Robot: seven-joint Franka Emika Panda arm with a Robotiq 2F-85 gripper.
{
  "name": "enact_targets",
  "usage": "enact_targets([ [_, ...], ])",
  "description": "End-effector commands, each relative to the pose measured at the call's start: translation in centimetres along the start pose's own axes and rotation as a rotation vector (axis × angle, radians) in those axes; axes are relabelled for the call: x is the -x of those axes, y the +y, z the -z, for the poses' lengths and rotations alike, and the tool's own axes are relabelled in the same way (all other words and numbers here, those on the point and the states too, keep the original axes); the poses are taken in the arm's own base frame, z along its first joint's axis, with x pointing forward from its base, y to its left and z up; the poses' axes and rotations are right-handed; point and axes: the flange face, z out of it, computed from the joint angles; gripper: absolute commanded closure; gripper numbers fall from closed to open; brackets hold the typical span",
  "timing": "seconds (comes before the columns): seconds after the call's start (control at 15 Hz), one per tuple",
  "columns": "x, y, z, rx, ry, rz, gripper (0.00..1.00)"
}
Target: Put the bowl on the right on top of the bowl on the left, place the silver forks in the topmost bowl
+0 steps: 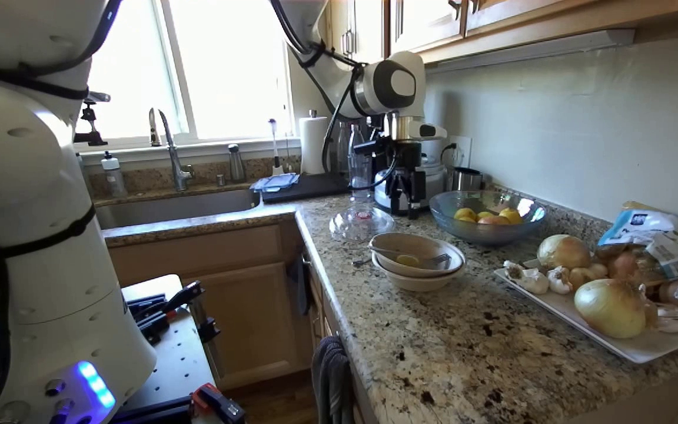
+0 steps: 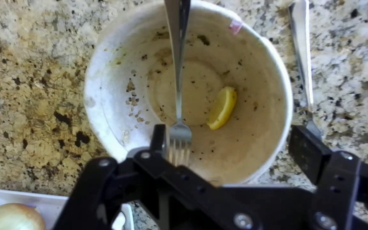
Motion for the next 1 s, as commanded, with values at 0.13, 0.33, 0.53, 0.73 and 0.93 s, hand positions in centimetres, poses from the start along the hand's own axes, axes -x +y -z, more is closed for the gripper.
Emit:
enact_targets([
  [0.13,4.2,-3.6,3.4,-0.067,0.097,0.049,0.00],
  [0.33,5.1,-6.4,2.9,-0.100,0.132,0.101,0.00],
  [0.53,5.7,-8.5,1.5,-0.131,0.151,0.151,0.00],
  [0.73,5.7,-9.7,-0.7,-0.141,0.145,0.199,0.00],
  [0.93,5.4,-10.1,-3.2,-0.142,0.119,0.226,0.00],
])
